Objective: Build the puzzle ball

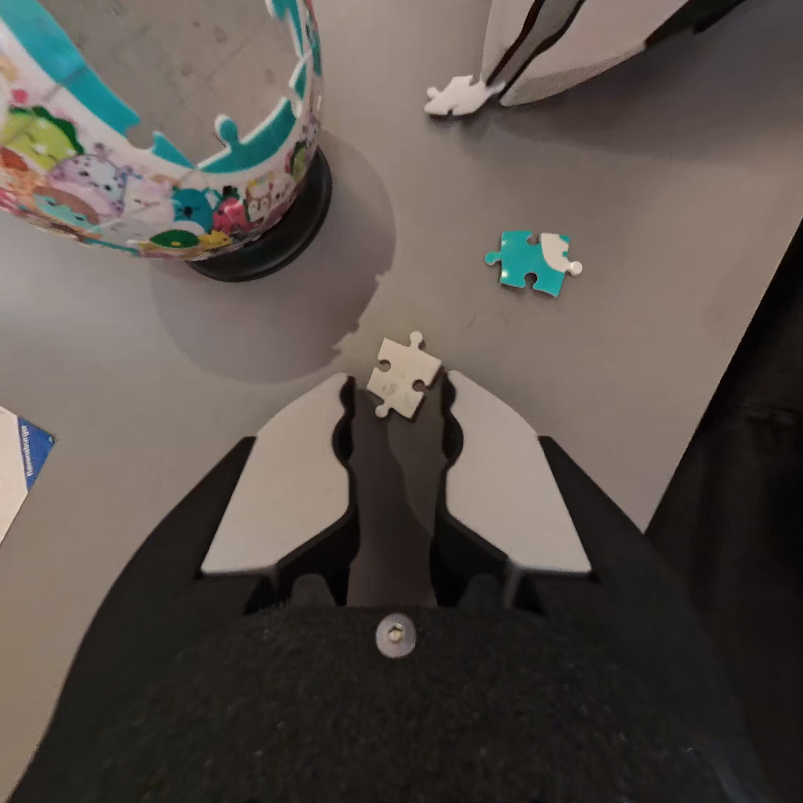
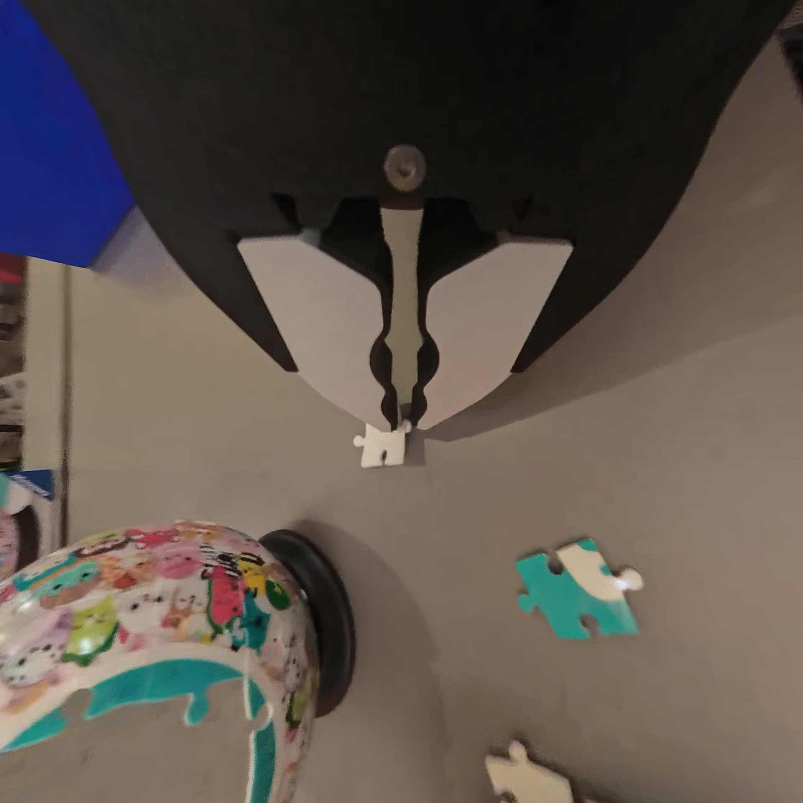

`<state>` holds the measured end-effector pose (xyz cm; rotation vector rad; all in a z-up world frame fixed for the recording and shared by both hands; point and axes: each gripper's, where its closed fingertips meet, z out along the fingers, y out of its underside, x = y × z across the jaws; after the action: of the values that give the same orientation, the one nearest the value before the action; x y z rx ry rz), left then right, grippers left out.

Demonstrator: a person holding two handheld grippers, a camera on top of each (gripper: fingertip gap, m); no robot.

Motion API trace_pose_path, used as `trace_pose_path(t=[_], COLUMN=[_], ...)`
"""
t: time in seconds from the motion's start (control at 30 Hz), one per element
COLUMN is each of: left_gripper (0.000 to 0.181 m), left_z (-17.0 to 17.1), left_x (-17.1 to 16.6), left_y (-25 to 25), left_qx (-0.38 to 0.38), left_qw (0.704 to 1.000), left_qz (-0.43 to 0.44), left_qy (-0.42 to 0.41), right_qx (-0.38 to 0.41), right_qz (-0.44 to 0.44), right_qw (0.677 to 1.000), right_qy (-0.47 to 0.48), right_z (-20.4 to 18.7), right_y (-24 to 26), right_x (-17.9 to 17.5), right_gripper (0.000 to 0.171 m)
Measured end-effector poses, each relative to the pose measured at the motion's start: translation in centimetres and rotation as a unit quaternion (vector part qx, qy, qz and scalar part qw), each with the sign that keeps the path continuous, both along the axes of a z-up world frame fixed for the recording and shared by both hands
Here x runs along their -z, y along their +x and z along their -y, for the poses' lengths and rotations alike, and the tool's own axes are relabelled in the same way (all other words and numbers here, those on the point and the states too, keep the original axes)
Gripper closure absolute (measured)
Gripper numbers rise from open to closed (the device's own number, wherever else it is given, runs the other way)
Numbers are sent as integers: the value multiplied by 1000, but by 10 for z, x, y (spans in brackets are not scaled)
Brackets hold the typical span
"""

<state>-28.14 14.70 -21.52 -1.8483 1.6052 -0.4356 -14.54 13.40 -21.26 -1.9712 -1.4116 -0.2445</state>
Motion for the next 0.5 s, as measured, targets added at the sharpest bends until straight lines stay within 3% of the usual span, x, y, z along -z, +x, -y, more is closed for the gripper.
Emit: trace_pose_path(t=[0.03, 0.1, 0.27, 0.5], left_gripper=[163, 179, 181, 181], left_z=[1, 1, 1, 4], left_x=[2, 2, 2, -16], left_y=[1, 2, 2, 1], left_qx=[9, 15, 17, 21], left_qw=[1000, 1000, 1000, 999], left_qz=[-3, -2, -1, 44], left_qy=[-3, 13, 4, -4], right_qx=[4, 7, -25, -44], right_qz=[-20, -71, -186, -256], right_qw=[1000, 997, 981, 963], right_qy=[-8, -26, -48, -69], right_z=[1, 3, 13, 16], right_y=[-3, -10, -35, -50], right_x=[-3, -10, -29, -34], right_gripper=[162, 150, 150, 151])
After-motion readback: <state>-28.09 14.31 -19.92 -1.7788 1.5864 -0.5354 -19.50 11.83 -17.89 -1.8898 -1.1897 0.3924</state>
